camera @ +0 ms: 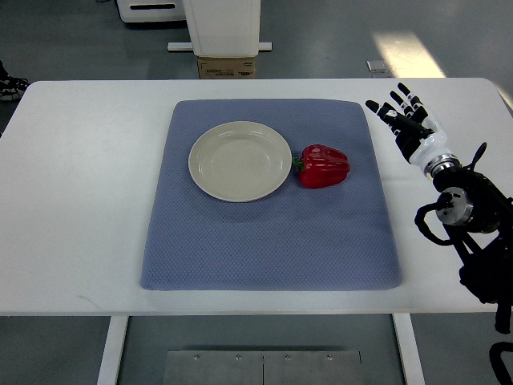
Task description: Place red pepper on plate with right hand
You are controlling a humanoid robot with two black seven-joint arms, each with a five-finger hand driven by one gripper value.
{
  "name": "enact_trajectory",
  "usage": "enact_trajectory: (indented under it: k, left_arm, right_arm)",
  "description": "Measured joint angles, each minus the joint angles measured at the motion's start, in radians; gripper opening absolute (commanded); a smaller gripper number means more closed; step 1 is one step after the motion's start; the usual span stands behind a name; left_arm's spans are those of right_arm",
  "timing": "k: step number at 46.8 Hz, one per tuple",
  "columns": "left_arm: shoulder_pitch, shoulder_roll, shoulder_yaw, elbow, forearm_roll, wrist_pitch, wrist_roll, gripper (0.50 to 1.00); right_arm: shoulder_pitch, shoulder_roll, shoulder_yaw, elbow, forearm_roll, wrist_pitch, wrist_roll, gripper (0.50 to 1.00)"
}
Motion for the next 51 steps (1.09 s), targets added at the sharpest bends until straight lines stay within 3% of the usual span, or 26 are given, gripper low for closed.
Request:
enact_trajectory:
  k: [32, 39, 51]
  left_arm:
    - [0.000, 0.000, 0.000, 0.000, 0.000, 0.000, 0.000, 1.000]
    - [0.000, 0.000, 0.000, 0.000, -0.001, 0.000, 0.000, 1.000]
    - [0.000, 0.000, 0.000, 0.000, 0.000, 0.000, 0.000, 1.000]
  right_arm:
    - [0.028, -0.062, -0.129, 0.002, 0.169, 0.001, 0.001, 1.000]
    - [0.032, -0.076, -0.167, 0.007, 0.162, 0.054, 0.003, 1.000]
    - [0.146, -0.188, -0.368, 0.007, 0.158, 0.060, 0.090, 1.000]
